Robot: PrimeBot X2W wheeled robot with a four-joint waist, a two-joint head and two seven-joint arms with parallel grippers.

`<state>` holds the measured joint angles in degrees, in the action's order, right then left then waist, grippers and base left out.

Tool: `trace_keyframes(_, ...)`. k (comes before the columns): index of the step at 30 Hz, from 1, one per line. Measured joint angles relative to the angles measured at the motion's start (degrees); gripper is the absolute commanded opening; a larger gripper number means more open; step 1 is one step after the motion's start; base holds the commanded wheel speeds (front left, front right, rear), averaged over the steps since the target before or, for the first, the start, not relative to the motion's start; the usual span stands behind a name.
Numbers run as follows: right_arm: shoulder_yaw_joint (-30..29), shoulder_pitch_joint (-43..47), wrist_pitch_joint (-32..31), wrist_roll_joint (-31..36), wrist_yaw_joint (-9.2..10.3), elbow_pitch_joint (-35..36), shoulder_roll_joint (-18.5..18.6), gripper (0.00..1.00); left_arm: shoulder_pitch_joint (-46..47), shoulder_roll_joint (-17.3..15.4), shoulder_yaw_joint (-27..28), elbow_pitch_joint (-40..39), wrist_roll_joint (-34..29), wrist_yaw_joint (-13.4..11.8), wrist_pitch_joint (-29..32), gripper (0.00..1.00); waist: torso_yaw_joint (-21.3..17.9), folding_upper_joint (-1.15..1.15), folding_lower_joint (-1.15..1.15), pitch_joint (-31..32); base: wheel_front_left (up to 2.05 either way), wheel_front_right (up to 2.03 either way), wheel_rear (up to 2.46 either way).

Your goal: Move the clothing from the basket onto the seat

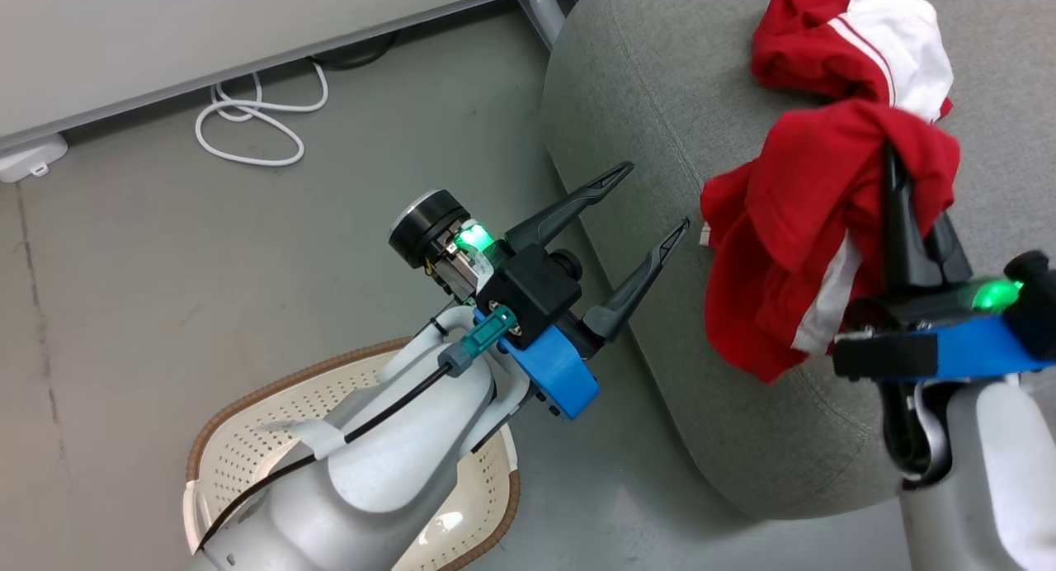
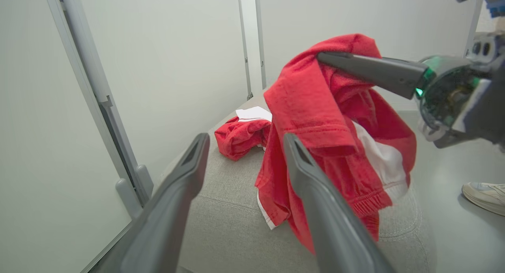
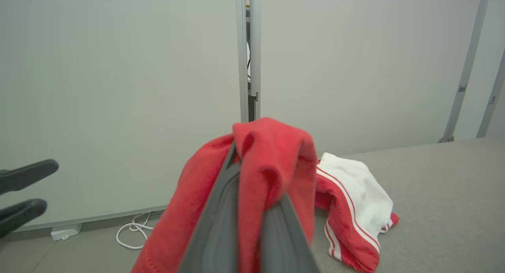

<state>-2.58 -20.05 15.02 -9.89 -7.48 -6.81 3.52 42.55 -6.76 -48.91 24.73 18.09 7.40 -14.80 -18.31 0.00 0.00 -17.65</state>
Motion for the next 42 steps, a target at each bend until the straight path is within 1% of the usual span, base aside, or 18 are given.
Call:
trace_keyframes(5, -2.18, -7.78, 0.01, 0.19, 0.0, 1.69, 0.87, 0.0, 1.22, -0.33, 0.02, -0.15, -0.14, -0.05, 0.02, 1.0, 0.57, 0.0, 0.0, -2.42, 0.0, 0.0, 0.0)
trace_keyframes(9, -4.9, -16.52, 0.0, 0.52, 0.0, 2.16, 3.45, 0.0, 2.91, -0.56, -0.11, -0.7, -0.91, -0.3, 0.59, 1.0, 1.32, 0.0, 0.0, -5.52, 0.0, 0.0, 0.0)
trace_keyframes(12, -8.28, -24.29, 0.01, 0.53, 0.0, 2.2, 5.54, 0.0, 4.19, -1.3, -0.1, -1.25, -1.4, -0.37, 1.2, 1.0, 1.79, 0.0, 0.0, -8.54, 0.0, 0.0, 0.0)
trace_keyframes(15, -12.87, -31.43, 0.01, 0.29, -0.01, 1.15, 9.2, 0.0, 5.38, -1.59, -0.38, -1.75, -2.05, -0.38, 1.8, 1.0, 2.33, 0.0, 0.0, -11.76, 0.0, 0.0, 0.0)
trace_keyframes(19, -17.4, -38.3, 0.01, -0.16, -0.01, -2.65, 15.99, 0.0, 7.48, -1.55, -0.74, -2.47, -2.78, -0.51, 2.18, 1.0, 3.31, 0.0, 0.01, -16.06, 0.0, 0.0, 0.0)
trace_keyframes(22, -20.13, -40.65, 0.01, -0.8, -0.01, -6.8, 20.06, 0.0, 8.75, -1.51, -0.74, -2.86, -3.1, -0.82, 2.18, 1.0, 4.07, 0.0, 0.01, -19.09, 0.0, 0.0, 0.0)
trace_keyframes(25, -21.8, -40.92, 0.01, -2.5, 0.0, -12.34, 22.45, 0.0, 9.48, -1.55, -0.78, -3.01, -3.52, -1.04, 2.18, 1.0, 4.67, 0.0, 0.01, -21.76, 0.0, 0.0, 0.0)
trace_keyframes(29, -22.85, -39.45, 0.0, -4.27, -0.01, -21.5, 22.57, 0.0, 10.13, -1.77, -1.23, -2.87, -3.7, -1.04, 2.19, 1.0, 5.14, 0.0, 0.01, -24.56, 0.0, 0.0, 0.0)
trace_keyframes(34, -23.69, -35.82, 0.0, -3.85, -0.01, -30.88, 20.35, 0.0, 10.66, -1.79, -1.72, -2.55, -3.97, -1.04, 2.1, 1.0, 5.59, 0.0, 0.02, -25.98, 0.0, 0.0, 0.0)
trace_keyframes(37, -23.56, -34.62, 0.0, -3.65, -0.01, -35.01, 19.39, 0.0, 10.78, -1.83, -1.91, -2.29, -3.94, -1.04, 2.02, 1.0, 5.69, 0.0, 0.01, -25.74, 0.0, 0.0, 0.0)
trace_keyframes(39, -23.32, -34.37, 0.0, -3.31, 0.0, -36.0, 19.13, 0.0, 10.87, -1.92, -1.99, -2.07, -3.87, -1.04, 1.85, 1.0, 5.76, 0.0, 0.01, -25.33, 0.0, 0.0, 0.0)
trace_keyframes(40, -23.24, -34.3, 0.0, -3.22, 0.0, -36.07, 18.98, 0.23, 10.89, -2.04, -1.99, -1.97, -3.68, -1.04, 1.77, 1.0, 5.77, 0.0, 0.01, -25.05, 0.0, 0.0, 0.0)
trace_keyframes(41, -23.5, -34.24, 0.0, -3.18, -0.01, -35.97, 18.81, 0.96, 10.89, -2.12, -1.98, -1.86, -3.54, -1.04, 1.64, 1.0, 5.79, 0.0, 0.01, -24.72, 0.0, 0.0, 0.0)
trace_keyframes(42, -23.68, -34.0, 0.01, -3.0, -0.01, -35.79, 18.7, 0.96, 10.88, -2.15, -2.01, -1.72, -3.52, -1.05, 1.58, 1.0, 5.81, 0.0, 0.01, -24.33, 0.0, 0.0, 0.0)
